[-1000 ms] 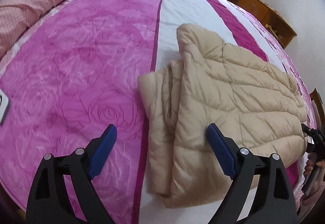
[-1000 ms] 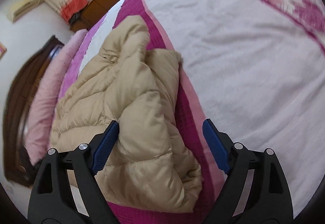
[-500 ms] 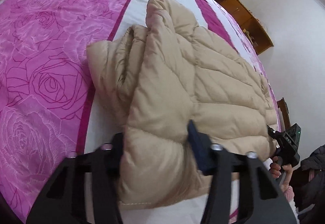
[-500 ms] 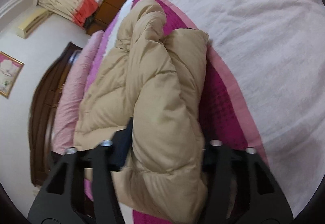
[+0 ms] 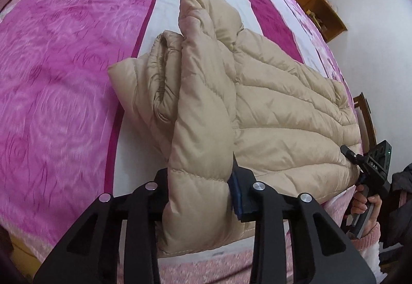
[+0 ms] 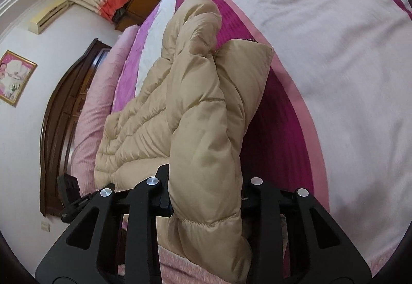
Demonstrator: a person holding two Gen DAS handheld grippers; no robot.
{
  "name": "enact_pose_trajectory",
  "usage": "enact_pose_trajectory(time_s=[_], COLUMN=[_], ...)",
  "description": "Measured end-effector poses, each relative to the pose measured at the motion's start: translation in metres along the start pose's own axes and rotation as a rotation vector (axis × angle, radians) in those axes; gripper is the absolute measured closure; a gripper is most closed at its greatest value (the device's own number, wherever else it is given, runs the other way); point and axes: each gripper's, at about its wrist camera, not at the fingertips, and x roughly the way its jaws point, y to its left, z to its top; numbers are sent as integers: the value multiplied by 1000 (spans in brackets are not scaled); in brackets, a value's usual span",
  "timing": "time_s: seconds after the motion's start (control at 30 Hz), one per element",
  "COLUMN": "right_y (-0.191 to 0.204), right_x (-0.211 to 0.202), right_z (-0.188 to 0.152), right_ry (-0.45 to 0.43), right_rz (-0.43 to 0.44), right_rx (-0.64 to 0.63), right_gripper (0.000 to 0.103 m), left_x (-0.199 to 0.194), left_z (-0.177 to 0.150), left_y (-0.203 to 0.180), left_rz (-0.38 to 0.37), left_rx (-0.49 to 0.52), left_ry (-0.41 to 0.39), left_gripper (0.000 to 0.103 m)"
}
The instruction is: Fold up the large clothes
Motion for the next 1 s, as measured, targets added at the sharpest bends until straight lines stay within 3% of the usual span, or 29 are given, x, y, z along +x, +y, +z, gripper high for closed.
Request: enact_pose_trajectory(time_s=[0.17, 0.33, 0.5, 0.67, 0.77, 1.0], right_y=[2, 6, -19, -29, -26, -21], right_x=[3, 16, 25, 28, 28, 6], right_z=[-3, 2, -2, -1, 1, -7], right_ry=[-11, -14, 7, 51, 80, 61], right_rz=[-50, -103, -55, -15, -11, 31], right_rx=[-36, -54, 13, 27, 12, 12], right_gripper=[64, 48, 28, 24, 22, 22], left_x=[0, -21, -48, -58, -57, -33], left_z=[-7, -12, -16, -16, -20, -22], left_y=[-3, -5, -6, -29, -53, -103], left_rz=[60, 68, 86, 75, 57, 59], left_rx=[18, 27, 46, 101, 155, 267], left_ry=[-19, -43, -84, -103, -111, -86], left_gripper=[55, 52, 48, 46, 40, 38])
